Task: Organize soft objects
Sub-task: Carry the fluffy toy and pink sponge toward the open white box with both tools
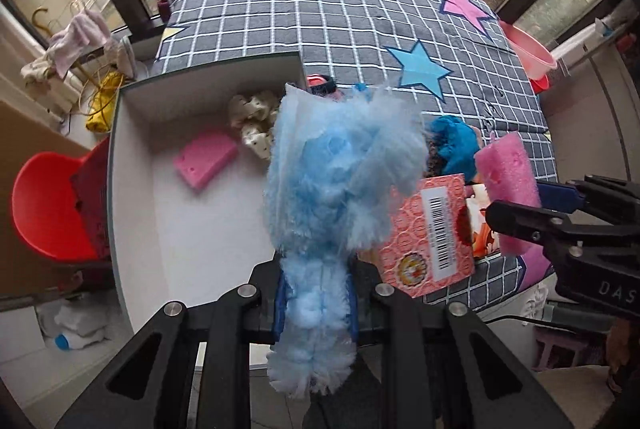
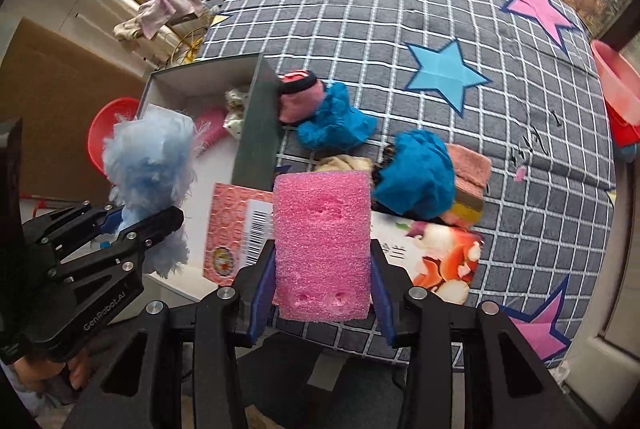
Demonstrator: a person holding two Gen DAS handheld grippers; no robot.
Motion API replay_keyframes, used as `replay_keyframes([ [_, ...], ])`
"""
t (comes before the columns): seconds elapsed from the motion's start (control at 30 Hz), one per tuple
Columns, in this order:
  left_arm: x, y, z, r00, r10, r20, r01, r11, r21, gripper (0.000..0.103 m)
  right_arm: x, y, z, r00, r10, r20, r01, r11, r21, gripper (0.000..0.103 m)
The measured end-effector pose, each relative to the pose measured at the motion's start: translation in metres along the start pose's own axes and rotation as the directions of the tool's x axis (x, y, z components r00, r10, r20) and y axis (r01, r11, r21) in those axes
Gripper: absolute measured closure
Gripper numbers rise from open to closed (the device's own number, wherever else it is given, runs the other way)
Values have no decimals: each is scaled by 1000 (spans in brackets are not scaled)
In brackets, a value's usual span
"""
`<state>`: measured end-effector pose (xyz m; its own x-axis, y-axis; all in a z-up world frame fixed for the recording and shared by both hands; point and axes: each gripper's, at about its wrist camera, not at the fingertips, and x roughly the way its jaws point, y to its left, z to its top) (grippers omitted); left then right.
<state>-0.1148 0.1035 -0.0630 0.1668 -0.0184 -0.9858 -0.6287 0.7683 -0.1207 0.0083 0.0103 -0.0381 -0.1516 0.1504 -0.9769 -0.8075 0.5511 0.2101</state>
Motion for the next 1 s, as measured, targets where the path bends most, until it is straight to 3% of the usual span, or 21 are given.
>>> replay_keyframes([
  [0.43, 0, 38, -19, 1000, -9, 18, 10, 997, -80, 78, 11, 70, 12, 1000, -1, -18, -2, 988, -157, 59],
  [1.0, 4, 66, -34, 1000, -20, 16, 22, 990, -137, 78, 23, 113, 16, 999, -6, -44, -5, 967, -256, 59],
])
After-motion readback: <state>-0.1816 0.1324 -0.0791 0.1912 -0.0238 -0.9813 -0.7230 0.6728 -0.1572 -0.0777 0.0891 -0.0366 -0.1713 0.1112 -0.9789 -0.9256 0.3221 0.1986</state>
